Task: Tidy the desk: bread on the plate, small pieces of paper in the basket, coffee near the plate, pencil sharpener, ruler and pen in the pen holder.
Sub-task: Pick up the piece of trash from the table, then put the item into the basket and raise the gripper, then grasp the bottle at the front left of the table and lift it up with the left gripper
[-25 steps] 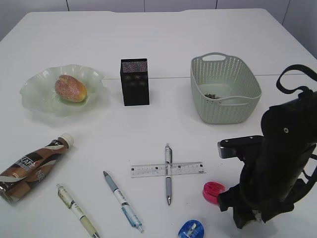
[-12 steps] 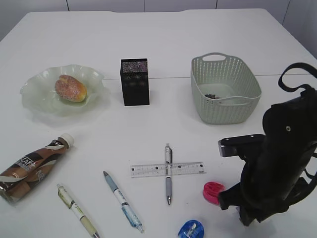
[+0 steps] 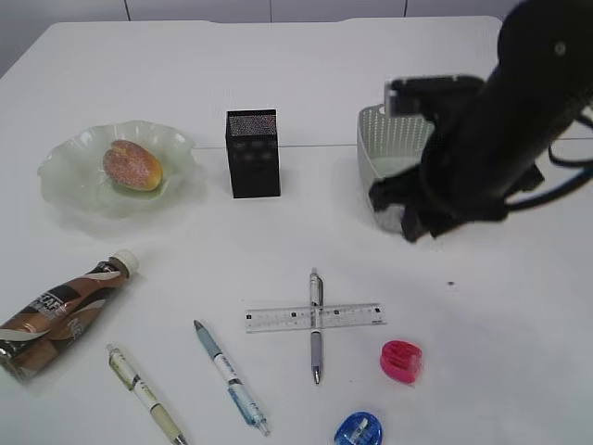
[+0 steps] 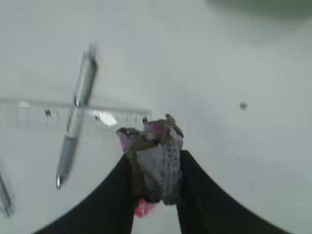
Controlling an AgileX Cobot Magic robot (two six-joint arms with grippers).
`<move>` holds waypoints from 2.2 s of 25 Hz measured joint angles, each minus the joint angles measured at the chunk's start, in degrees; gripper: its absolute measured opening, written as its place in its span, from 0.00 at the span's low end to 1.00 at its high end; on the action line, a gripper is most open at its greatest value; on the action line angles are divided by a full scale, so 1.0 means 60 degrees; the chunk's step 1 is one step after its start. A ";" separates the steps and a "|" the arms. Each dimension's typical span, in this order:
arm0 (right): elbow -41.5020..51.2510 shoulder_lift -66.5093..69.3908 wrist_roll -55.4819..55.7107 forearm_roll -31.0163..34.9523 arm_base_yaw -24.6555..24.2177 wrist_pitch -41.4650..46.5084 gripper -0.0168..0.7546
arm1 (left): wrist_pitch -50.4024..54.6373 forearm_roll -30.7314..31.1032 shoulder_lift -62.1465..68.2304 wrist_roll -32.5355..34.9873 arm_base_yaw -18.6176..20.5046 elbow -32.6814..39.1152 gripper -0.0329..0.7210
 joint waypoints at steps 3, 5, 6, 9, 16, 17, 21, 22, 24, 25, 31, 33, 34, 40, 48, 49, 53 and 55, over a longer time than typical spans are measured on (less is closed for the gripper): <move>-0.1391 0.0142 0.0000 -0.0154 -0.0375 0.0106 0.27 | -0.0038 0.0000 0.0000 0.0000 0.0000 0.0000 0.68; -0.2289 0.0498 0.0041 -0.0169 -0.0830 0.0228 0.27 | -0.0056 0.0000 0.0000 0.0000 0.0000 0.0000 0.68; -0.2756 0.0761 0.0074 -0.0191 -0.1039 0.0353 0.27 | -0.0056 0.0000 0.0000 0.0000 0.0000 0.0000 0.68; -0.3994 0.1630 0.0135 -0.0225 -0.1659 0.0685 0.27 | -0.0056 0.0000 0.0000 0.0000 0.0000 0.0000 0.68; -0.6060 0.3460 0.0283 -0.0670 -0.1904 0.0765 0.39 | -0.0056 0.0000 0.0000 0.0000 0.0000 0.0000 0.68; -0.6243 0.3677 0.0349 -0.0670 -0.1904 0.0765 0.46 | -0.0056 0.0000 0.0000 0.0000 0.0000 0.0000 0.68; -0.6508 0.4067 0.0499 -0.0692 -0.1904 0.0789 0.73 | -0.0056 0.0000 0.0000 0.0000 0.0000 0.0000 0.68; -0.6531 0.4073 0.0500 -0.0692 -0.1904 0.0835 0.75 | -0.0056 0.0000 0.0000 0.0000 0.0000 0.0000 0.68; -0.6566 0.4073 0.0500 -0.0692 -0.1904 0.1151 0.78 | -0.0056 0.0000 0.0000 0.0000 0.0000 0.0000 0.68; -0.6629 0.4073 0.0500 -0.0692 -0.1904 0.1442 0.78 | -0.0073 0.0000 0.0000 0.0000 0.0000 0.0000 0.68; -0.6680 0.4073 -0.0121 -0.0692 -0.1904 0.3700 0.71 | -0.0092 0.0000 0.0033 0.0000 0.0000 0.0000 0.68; -0.6680 0.4073 -0.0327 -0.0650 -0.1904 0.3791 0.68 | -0.0097 0.0000 0.0055 0.0000 0.0000 0.0000 0.68; -0.6641 0.4034 -0.0385 -0.0607 -0.1904 0.3791 0.67 | -0.0114 0.0000 0.0074 0.0000 0.0000 0.0000 0.68; -0.5518 0.3016 -0.0870 -0.0483 -0.1541 0.3791 0.65 | -0.0114 0.0000 0.0086 0.0000 0.0000 0.0000 0.68; -0.2468 0.1070 -0.1441 -0.0395 -0.0642 0.3791 0.65 | -0.0135 0.0427 0.0156 0.0172 0.0000 0.0000 0.68; -0.2002 0.0803 -0.1462 -0.0295 -0.0599 0.3791 0.65 | -0.0153 0.0610 0.0156 0.0172 0.0000 0.0000 0.68; -0.0288 -0.0422 -0.1483 -0.0207 -0.0600 0.3643 0.65 | -0.0187 0.1038 0.0156 0.0197 0.0000 0.0000 0.68; 0.0420 -0.0986 -0.1498 -0.0207 -0.0600 0.3496 0.65 | -0.0193 0.0926 0.0217 0.0737 0.0000 0.0000 0.68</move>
